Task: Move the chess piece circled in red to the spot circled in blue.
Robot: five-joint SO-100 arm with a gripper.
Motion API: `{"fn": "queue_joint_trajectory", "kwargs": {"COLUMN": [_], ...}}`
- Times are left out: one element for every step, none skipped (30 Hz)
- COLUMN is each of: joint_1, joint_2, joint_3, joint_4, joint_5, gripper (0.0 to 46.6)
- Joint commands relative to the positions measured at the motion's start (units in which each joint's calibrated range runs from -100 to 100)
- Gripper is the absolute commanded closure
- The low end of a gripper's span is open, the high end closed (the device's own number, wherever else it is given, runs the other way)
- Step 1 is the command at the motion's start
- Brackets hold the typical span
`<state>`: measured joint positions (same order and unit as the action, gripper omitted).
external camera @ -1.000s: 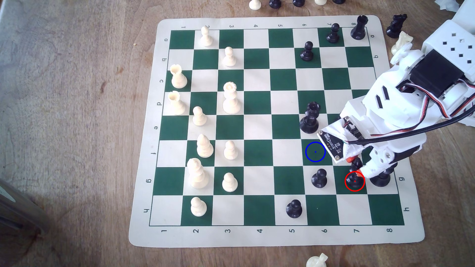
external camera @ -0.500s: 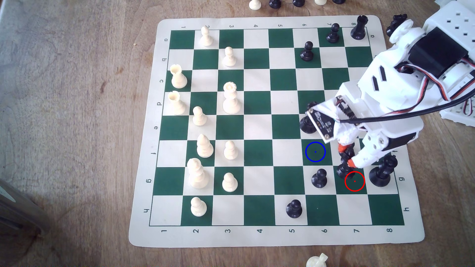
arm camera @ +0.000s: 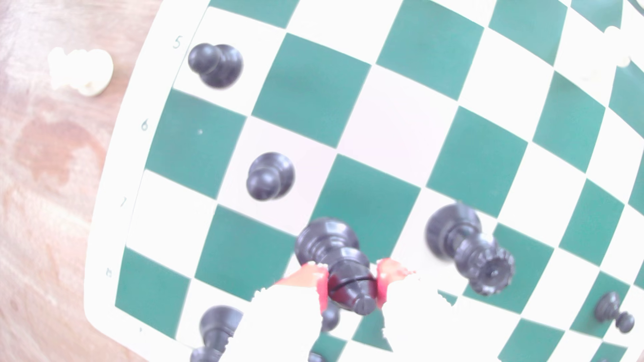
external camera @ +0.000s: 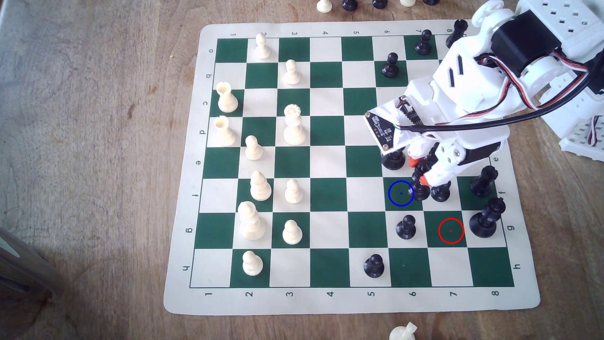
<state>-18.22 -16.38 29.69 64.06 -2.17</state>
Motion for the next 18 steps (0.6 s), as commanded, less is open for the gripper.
{"fn": "queue_joint_trajectory", "kwargs": {"joint_1": [-0.7,-0.6,-0.4,-0.3,-0.2,-0.1,0.0,0.3,0.5,0.7,0.9,1.4,1.6,1.8,1.9,2.3,2.5,2.8], "joint_2": [1.0,1.7,3.0,3.5,4.1,4.5,5.3,5.8,6.2,6.7,7.2,8.0,8.2,8.3,8.3,8.4,8.4,8.3], "joint_3": [-0.4,-0.4,-0.6,-0.7,-0.8,-0.8,-0.7,-0.8,-1.0,-1.3,-1.6,-1.9,-2.1,-2.1,-2.1,-2.3,-2.5,-2.7], "joint_4": [-1.2,-1.6,-2.1,-2.5,-2.8,-3.2,-4.1,-4.4,-4.4,-4.4,-4.4,-4.6,-4.6,-4.6,-4.6,-4.8,-4.8,-4.8], "joint_5": [0.8,0.9,1.2,1.2,1.2,1.3,1.6,1.9,2.2,2.4,2.8,3.3,3.5,3.7,3.8,4.0,4.2,4.3], "gripper": [46.3,46.3,46.3,46.3,46.3,46.3,46.3,46.3,46.3,46.3,46.3,46.3,46.3,46.3,46.3,46.3,46.3,46.3]}}
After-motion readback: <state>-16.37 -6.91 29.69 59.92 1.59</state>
